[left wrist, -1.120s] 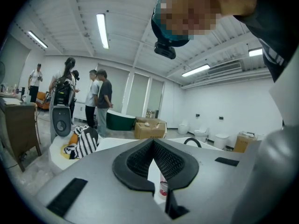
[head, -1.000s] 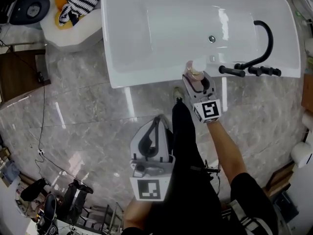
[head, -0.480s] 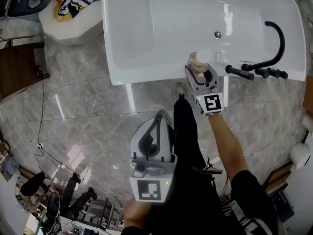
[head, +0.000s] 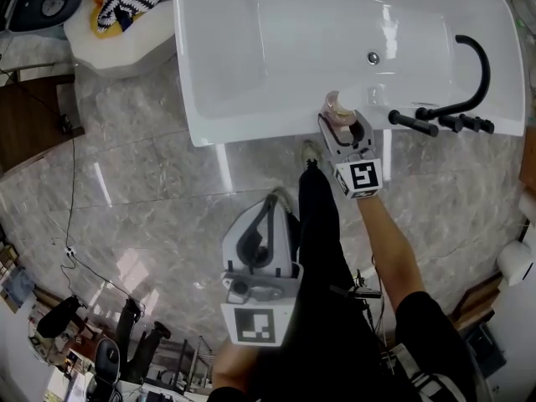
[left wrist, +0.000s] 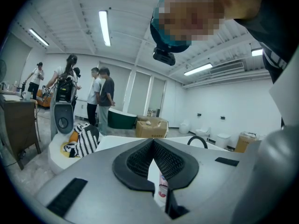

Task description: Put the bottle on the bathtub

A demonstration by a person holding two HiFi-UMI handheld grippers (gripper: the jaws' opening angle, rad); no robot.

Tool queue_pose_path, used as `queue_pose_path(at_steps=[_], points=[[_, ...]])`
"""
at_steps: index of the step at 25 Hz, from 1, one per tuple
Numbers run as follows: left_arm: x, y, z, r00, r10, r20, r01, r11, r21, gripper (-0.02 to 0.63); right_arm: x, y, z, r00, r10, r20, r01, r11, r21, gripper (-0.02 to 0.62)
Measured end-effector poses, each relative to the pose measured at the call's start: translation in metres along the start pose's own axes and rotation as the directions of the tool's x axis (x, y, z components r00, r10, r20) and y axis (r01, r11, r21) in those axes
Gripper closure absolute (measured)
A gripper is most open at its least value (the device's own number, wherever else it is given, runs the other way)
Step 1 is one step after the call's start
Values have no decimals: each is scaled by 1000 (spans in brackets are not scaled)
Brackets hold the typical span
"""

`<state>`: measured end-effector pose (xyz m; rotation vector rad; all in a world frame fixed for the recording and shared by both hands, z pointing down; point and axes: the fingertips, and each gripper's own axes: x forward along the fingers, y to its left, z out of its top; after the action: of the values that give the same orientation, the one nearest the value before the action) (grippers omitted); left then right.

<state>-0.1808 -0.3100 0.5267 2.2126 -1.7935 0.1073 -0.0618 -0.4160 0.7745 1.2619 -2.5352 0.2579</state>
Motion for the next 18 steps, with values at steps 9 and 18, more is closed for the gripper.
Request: queue_pose_path(at_steps=[9,18], points=[[-5,-1,-3,1000,-7,2,7,1000,-17,591,-14,3,-7,1000,-18,-3,18,1000,-10,371],[-9,5,-2,1000,-5,15,6,1000,-24,591,-17,7,-14,999,-44,-24,44,999,-29,371]])
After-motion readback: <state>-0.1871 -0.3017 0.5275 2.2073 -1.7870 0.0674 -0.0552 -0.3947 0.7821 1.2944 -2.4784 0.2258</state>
